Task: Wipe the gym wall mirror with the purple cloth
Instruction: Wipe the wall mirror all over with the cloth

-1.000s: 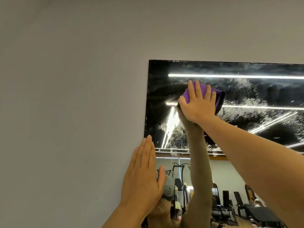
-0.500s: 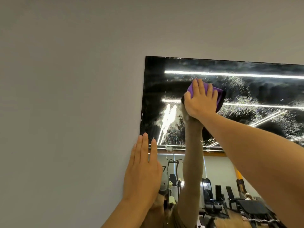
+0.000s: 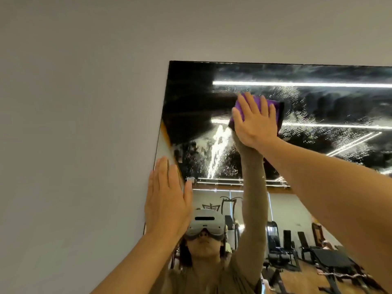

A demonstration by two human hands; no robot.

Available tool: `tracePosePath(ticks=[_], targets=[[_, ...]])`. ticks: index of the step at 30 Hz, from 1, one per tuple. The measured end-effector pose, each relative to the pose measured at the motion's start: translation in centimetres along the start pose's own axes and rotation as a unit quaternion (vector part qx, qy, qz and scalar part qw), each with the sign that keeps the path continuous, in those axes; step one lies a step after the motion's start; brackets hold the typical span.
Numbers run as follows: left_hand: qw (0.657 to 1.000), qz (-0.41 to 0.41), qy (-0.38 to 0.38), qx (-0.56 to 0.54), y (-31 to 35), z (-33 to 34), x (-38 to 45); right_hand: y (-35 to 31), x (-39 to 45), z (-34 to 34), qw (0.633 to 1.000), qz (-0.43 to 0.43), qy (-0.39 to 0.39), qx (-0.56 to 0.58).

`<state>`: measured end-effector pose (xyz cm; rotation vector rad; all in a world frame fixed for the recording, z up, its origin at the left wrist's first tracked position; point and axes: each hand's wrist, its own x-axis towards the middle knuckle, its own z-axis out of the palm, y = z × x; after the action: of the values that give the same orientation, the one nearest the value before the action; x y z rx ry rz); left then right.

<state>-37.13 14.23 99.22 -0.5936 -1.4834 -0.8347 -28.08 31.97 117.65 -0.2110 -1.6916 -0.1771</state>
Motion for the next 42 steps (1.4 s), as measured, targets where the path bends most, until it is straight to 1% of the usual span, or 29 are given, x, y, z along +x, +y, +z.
tracePosePath(ticks=[2,4,6,8,9,11,13,16,17,19,20,21,24,26,27,28,29,31,33,35,37,38,39,42], targets=[[1.0,0.0,0.023,0.004,0.6,0.8,0.0,0.7,0.2,-0.2,1.0,0.027,0.004,-0.009],[1.0,-0.015,0.02,0.012,1.2,1.8,0.1,-0.6,0.3,-0.1,1.0,0.011,-0.005,-0.006],[0.999,-0.033,0.018,0.018,1.5,2.5,0.0,-2.8,0.0,0.3,0.997,-0.069,-0.017,-0.008],[0.998,-0.038,0.029,0.036,1.7,3.0,-0.1,-4.4,-0.7,0.7,0.984,-0.174,-0.026,-0.019],[0.998,-0.034,0.037,0.046,1.6,3.1,-0.2,-4.6,-0.9,0.7,0.977,-0.209,-0.036,-0.022],[0.997,-0.027,0.053,0.058,1.3,3.4,-0.3,-3.2,-0.9,0.6,0.971,-0.233,-0.046,-0.02],[0.996,-0.031,0.06,0.058,1.0,3.7,-0.3,0.1,-0.4,0.3,0.982,-0.187,-0.021,-0.01],[0.996,-0.026,0.061,0.056,1.3,4.0,-0.1,4.8,0.5,-0.6,0.998,-0.069,0.004,-0.003],[0.996,-0.024,0.06,0.06,1.2,4.1,0.0,5.1,0.7,-0.7,0.999,-0.045,0.0,-0.001],[0.996,-0.023,0.056,0.061,1.2,4.1,0.0,3.9,0.9,-0.6,1.0,-0.022,-0.004,0.005],[0.996,-0.021,0.057,0.061,1.1,4.1,0.0,2.7,0.8,-0.3,1.0,-0.029,-0.004,0.008],[0.996,-0.018,0.06,0.064,1.1,4.1,-0.1,1.2,0.7,0.0,0.998,-0.056,-0.005,0.006],[0.996,-0.011,0.071,0.061,1.1,3.9,-0.1,-2.6,-0.2,0.8,0.984,-0.18,-0.019,-0.007],[0.996,0.0,0.079,0.047,0.9,4.1,-0.1,-3.0,-0.4,0.8,0.975,-0.219,-0.036,-0.014],[0.996,0.006,0.078,0.049,0.7,4.2,-0.1,-2.3,-0.2,0.6,0.974,-0.222,-0.037,-0.016],[0.996,0.011,0.074,0.054,0.6,4.4,-0.1,-1.0,0.1,0.4,0.977,-0.208,-0.032,-0.015],[0.996,0.016,0.069,0.061,0.4,4.4,-0.2,0.7,0.4,0.1,0.984,-0.176,-0.022,-0.009],[0.993,0.032,0.055,0.095,0.4,4.3,-0.2,4.7,0.9,-0.8,0.996,-0.084,0.0,0.001],[0.989,0.058,0.043,0.131,0.7,4.2,-0.1,7.8,1.0,-1.7,1.0,-0.007,0.004,0.005],[0.989,0.063,0.038,0.13,1.0,3.9,0.0,8.5,0.9,-2.0,0.999,0.038,0.002,0.005],[0.994,0.04,0.025,0.099,1.3,3.6,0.0,6.8,1.0,-1.7,0.999,0.054,0.003,0.008],[0.995,0.034,0.022,0.086,1.3,3.8,0.0,5.4,1.1,-1.4,0.999,0.04,-0.001,0.007],[0.997,0.03,0.023,0.071,1.4,4.1,0.0,3.7,1.1,-1.1,1.0,0.006,-0.006,0.002],[0.997,0.027,0.066,0.027,2.1,4.8,0.3,-1.3,0.5,-0.1,0.988,-0.152,-0.026,-0.018]])
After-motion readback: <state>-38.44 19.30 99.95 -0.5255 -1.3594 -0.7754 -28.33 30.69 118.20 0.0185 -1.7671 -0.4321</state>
